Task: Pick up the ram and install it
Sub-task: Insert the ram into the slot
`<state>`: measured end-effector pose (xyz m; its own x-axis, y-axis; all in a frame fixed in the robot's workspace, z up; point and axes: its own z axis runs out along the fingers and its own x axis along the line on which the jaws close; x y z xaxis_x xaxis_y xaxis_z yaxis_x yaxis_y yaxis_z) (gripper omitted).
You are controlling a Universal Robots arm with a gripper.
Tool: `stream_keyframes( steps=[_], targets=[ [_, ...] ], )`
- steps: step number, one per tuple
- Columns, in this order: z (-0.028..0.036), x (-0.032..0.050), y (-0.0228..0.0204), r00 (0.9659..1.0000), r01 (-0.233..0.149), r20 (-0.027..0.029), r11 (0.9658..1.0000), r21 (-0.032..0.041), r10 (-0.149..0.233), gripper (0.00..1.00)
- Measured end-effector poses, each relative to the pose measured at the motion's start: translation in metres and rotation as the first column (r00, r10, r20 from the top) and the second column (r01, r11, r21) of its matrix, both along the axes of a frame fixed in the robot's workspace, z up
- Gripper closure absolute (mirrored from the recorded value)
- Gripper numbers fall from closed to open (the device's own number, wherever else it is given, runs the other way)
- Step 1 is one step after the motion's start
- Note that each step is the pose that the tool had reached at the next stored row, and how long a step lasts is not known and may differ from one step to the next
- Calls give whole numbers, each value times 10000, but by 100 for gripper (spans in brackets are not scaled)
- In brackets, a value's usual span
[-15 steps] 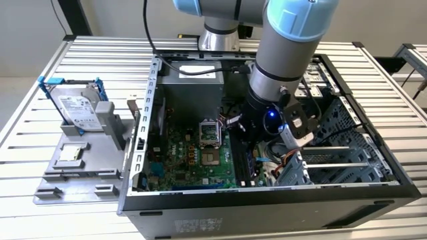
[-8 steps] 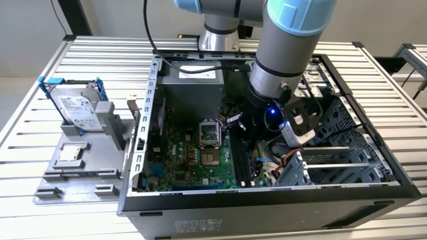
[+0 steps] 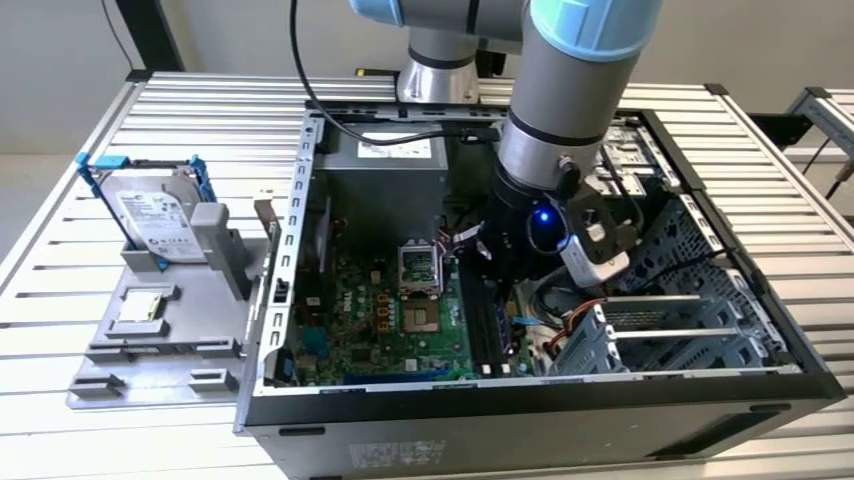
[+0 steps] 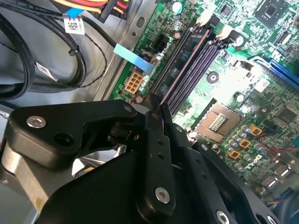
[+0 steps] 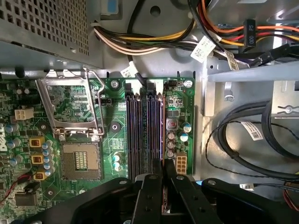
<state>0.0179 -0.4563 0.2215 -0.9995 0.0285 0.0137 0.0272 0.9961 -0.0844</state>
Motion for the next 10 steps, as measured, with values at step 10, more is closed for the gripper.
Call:
stream_keyframes(
  steps=[10],
  targets=[
    [0,0,19,10000,-4,0,9993,-368,4,100]
  ],
)
